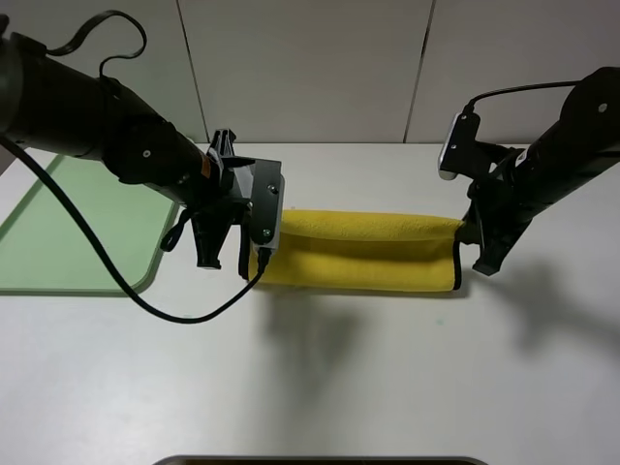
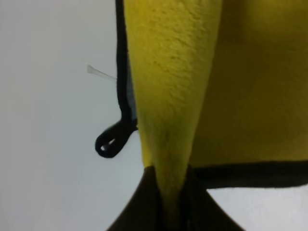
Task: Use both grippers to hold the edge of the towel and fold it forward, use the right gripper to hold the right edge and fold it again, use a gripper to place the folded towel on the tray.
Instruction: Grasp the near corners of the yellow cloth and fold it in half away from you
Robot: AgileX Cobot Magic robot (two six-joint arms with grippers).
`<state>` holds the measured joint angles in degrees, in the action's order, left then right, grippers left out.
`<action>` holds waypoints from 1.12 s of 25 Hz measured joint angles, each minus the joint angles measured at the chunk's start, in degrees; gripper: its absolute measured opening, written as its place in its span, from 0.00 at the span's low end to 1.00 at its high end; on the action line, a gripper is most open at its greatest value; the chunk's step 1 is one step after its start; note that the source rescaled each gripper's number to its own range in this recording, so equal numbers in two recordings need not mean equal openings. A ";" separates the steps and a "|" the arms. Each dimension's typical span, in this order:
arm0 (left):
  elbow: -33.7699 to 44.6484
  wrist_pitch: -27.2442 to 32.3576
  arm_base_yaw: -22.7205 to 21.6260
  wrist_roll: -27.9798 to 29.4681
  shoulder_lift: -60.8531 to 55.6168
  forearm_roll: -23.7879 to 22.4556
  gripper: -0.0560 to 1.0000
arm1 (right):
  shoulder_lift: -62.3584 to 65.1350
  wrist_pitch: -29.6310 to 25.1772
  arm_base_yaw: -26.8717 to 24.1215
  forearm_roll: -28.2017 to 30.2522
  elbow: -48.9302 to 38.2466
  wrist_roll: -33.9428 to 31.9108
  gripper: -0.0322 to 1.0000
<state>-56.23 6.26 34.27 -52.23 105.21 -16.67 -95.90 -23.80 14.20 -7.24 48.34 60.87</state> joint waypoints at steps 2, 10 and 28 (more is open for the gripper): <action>0.00 -0.63 -0.04 0.00 0.46 0.00 0.05 | -0.64 0.78 0.00 0.13 0.00 0.00 0.05; 0.00 -1.56 -0.09 0.00 1.06 -0.05 0.05 | -1.50 4.05 0.00 0.89 0.00 0.00 0.05; 0.00 -1.61 -0.15 0.00 1.06 -0.05 0.39 | -1.50 4.52 0.00 1.01 0.00 0.00 0.50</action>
<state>-56.23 4.65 34.11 -52.23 106.28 -16.72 -97.40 -19.29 14.20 -6.23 48.34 60.87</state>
